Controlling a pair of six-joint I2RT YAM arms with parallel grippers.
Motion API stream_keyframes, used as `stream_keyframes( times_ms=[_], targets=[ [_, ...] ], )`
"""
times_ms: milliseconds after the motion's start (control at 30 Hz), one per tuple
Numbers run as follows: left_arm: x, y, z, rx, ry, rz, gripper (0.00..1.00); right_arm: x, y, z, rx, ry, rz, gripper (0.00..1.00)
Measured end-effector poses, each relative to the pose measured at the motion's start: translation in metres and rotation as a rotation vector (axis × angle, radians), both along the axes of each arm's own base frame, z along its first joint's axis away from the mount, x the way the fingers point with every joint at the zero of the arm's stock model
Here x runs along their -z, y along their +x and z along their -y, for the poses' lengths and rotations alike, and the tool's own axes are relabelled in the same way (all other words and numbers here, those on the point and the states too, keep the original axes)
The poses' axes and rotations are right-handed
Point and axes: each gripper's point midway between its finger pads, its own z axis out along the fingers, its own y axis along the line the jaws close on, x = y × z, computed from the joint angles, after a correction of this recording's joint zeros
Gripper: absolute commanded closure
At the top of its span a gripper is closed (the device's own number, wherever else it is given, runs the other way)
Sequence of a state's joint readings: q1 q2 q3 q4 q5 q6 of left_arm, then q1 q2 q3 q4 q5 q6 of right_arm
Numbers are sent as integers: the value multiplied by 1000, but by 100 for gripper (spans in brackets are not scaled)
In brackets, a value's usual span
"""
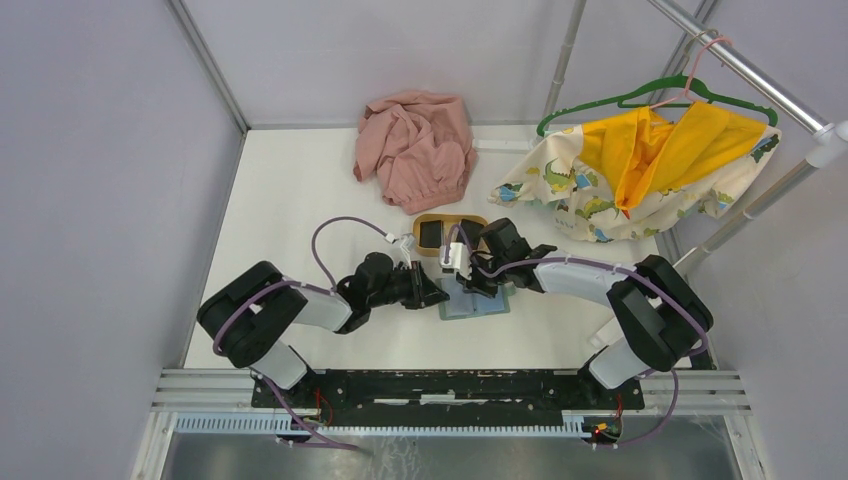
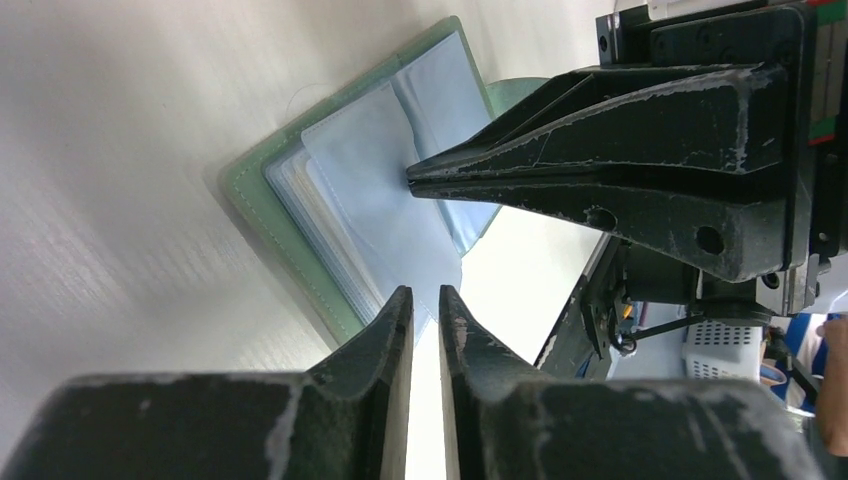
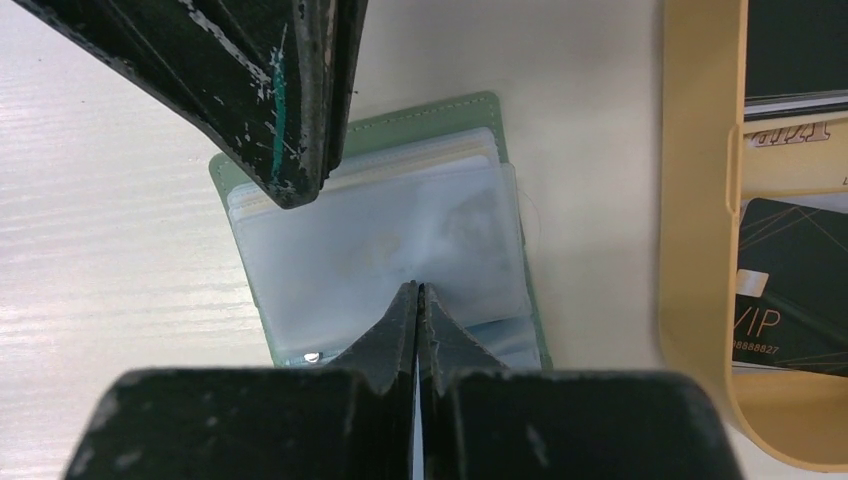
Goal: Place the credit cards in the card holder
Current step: Turn over the card slot in the card holder.
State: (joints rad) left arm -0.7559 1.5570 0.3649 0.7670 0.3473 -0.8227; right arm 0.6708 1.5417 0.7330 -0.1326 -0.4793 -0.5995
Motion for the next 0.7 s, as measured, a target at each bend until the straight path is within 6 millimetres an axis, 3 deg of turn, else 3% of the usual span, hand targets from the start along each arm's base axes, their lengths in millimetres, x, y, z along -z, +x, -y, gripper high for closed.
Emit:
stream_keyframes(
  times_ms=[367, 700],
  targets=[
    [9, 1, 7, -29, -41, -75, 67, 1, 0, 4, 10, 5, -24, 100],
    [11, -4, 14, -16, -50, -91, 66, 0, -1, 4, 14, 7, -28, 99]
  ],
)
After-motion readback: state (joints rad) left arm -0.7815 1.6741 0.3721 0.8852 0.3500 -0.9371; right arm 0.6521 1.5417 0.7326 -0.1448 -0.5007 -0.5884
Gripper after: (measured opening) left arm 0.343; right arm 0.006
